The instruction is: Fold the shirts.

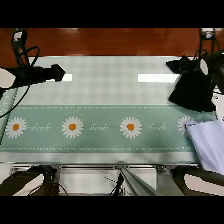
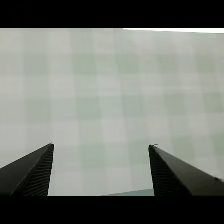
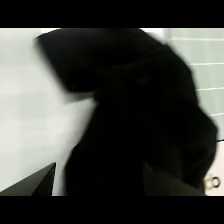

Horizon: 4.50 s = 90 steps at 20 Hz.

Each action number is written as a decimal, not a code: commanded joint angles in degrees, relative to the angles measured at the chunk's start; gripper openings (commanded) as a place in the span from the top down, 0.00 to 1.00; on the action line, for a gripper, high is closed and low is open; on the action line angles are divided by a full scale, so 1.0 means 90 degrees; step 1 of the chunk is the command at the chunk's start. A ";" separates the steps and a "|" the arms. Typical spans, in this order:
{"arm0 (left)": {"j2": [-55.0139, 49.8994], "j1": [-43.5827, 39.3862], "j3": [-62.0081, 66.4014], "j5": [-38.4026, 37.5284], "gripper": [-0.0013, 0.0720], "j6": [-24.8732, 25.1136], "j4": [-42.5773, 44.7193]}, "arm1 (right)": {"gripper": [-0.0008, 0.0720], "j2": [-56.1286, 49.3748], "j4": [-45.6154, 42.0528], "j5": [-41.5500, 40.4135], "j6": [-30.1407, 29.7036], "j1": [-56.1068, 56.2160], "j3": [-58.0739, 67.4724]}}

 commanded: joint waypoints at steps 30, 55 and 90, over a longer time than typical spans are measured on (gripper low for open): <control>0.2494 0.0442 -0.1712 -0.2421 0.03 0.0381 -0.0986 | 0.96 0.1875 0.6266 0.1268 -0.3682 -0.0476 0.4949; 0.2256 0.0012 -0.2625 -0.2178 0.03 0.0481 -0.1460 | 0.96 0.2091 0.4607 0.1311 -0.0843 0.3167 -0.2174; -0.2647 -0.2674 -0.1258 -0.0928 0.95 0.2623 -0.5787 | 0.14 0.4364 0.9214 0.0148 -0.2594 0.0998 -0.5935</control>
